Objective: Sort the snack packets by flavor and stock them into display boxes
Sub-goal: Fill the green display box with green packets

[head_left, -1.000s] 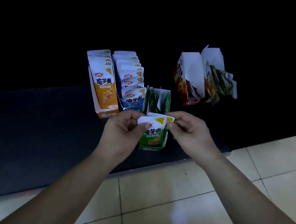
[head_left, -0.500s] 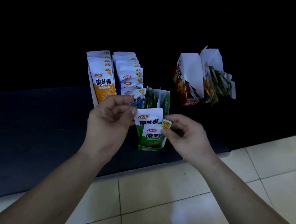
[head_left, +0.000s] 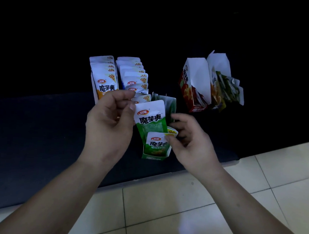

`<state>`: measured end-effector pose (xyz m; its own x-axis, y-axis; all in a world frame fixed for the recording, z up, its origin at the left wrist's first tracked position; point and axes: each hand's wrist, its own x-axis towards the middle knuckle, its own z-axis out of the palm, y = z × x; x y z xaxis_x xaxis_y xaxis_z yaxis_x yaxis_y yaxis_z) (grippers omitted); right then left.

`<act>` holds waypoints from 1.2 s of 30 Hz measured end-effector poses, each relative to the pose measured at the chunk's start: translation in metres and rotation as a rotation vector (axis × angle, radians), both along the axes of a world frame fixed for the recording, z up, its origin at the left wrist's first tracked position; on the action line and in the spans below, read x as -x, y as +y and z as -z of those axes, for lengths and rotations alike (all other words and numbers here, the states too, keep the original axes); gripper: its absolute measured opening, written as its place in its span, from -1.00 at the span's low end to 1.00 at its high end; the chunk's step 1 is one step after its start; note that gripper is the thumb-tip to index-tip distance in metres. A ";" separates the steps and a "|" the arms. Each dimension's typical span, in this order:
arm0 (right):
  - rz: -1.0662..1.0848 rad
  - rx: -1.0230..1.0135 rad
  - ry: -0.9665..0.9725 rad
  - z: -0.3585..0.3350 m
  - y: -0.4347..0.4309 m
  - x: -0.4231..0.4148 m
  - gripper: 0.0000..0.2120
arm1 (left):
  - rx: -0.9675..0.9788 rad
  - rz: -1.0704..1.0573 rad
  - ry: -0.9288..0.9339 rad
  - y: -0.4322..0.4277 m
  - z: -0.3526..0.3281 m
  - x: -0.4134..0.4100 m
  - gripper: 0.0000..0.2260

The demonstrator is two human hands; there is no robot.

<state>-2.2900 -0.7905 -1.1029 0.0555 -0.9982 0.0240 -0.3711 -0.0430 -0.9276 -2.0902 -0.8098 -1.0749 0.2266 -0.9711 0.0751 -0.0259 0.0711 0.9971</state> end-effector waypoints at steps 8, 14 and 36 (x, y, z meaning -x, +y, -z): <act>0.032 0.103 0.005 -0.002 0.002 -0.012 -0.63 | -0.047 0.109 0.052 0.016 -0.013 0.015 -0.84; 0.018 -0.092 -0.067 -0.013 0.005 -0.009 -0.50 | -0.149 0.280 0.148 0.021 -0.013 0.019 -0.84; -0.072 0.072 0.075 -0.008 -0.018 0.005 -0.55 | -0.063 0.263 -0.465 0.007 0.036 0.004 -0.77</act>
<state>-2.2948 -0.8088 -1.0951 0.1310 -0.9874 0.0886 -0.4331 -0.1374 -0.8908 -2.0939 -0.8031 -1.1110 -0.0684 -0.9964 0.0497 -0.4554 0.0755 0.8871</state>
